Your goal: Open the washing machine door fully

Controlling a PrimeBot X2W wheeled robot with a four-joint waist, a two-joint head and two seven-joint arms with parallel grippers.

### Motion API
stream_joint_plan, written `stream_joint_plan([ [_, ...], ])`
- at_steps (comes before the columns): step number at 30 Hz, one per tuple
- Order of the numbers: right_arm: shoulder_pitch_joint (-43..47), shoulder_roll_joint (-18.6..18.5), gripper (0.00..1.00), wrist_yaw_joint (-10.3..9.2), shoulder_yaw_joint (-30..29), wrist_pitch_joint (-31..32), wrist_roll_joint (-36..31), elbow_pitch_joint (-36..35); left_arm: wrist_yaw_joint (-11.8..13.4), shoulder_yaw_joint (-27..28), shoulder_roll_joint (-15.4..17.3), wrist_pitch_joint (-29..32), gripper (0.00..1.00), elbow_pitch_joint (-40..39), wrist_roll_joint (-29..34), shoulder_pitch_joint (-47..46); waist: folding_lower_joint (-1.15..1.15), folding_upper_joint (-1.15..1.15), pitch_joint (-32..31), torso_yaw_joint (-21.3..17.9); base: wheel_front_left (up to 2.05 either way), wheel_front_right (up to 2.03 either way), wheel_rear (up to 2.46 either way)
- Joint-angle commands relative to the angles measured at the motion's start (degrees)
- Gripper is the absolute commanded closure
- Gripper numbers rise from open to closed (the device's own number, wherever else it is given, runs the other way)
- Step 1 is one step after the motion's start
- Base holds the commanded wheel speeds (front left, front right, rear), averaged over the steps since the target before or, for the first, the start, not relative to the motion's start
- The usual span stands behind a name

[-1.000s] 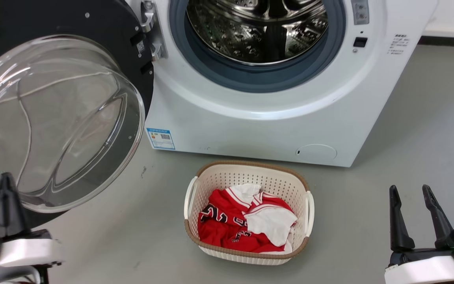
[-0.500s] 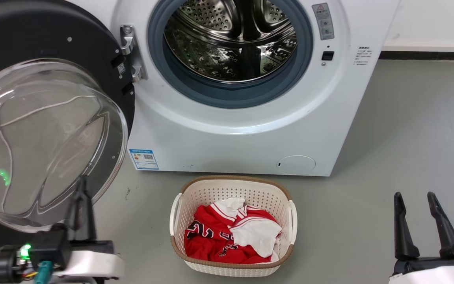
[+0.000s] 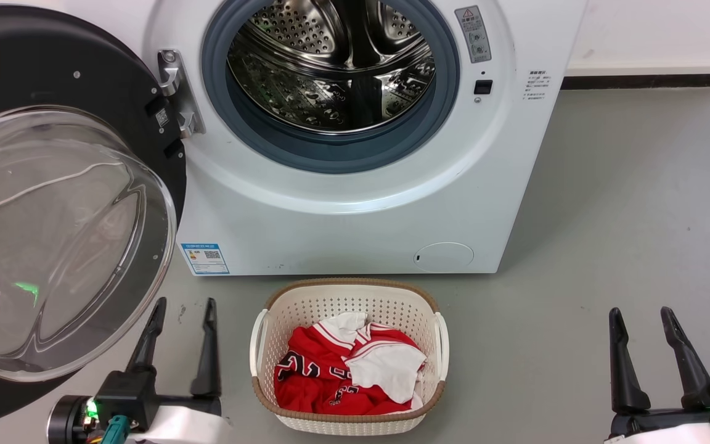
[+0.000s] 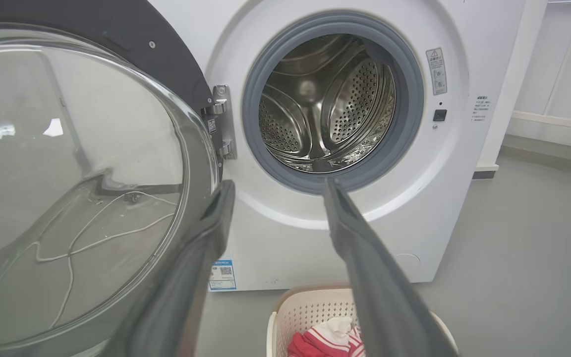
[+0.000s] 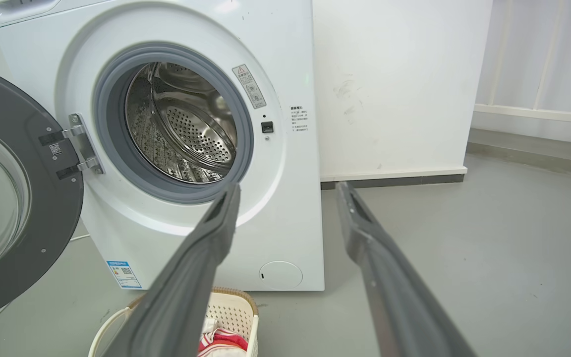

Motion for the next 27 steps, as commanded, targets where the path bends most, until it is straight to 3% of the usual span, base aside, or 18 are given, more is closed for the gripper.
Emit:
stream_joint_plan([
  [1,0.45,0.06,0.00,-0.04,-0.06,-0.10,0.21,-0.26,0.36,-0.26,0.01,0.13,0.00,0.37,0.10,0.54,0.00,0.00,0.05,-0.08,0.00,0.00,0.00],
  [16,-0.03,0.06,0.00,-0.04,-0.08,-0.10,0.12,-0.03,1.30,-0.38,-0.01,0.13,0.00,2.27,-0.16,-0.26,0.00,0.00,0.43,-0.26,0.00,0.00,0.00],
  [17,-0.02,0.00,1.00,0.00,-0.04,0.01,0.03,0.22,1.02,-0.44,-0.01,-0.02,1.00,2.47,-0.41,0.02,0.01,0.00,0.43,-0.26,0.00,0.00,0.00],
  [19,0.15,0.01,1.00,0.00,0.13,0.08,0.19,1.85,0.94,-0.42,-0.09,0.08,1.00,4.29,-0.62,0.67,0.01,0.00,0.43,-0.26,0.00,0.00,0.00],
  [20,-0.35,-0.22,1.00,0.00,0.41,0.82,4.51,3.22,0.73,0.20,-0.11,1.48,1.00,6.04,-4.82,0.27,0.00,0.00,0.42,-0.21,0.00,0.00,0.00],
  [27,-1.87,-0.73,1.00,0.00,0.78,2.36,12.90,4.57,0.34,0.49,-0.10,3.36,1.00,6.42,-13.25,-0.50,0.00,0.00,0.39,-0.12,0.00,0.00,0.00],
])
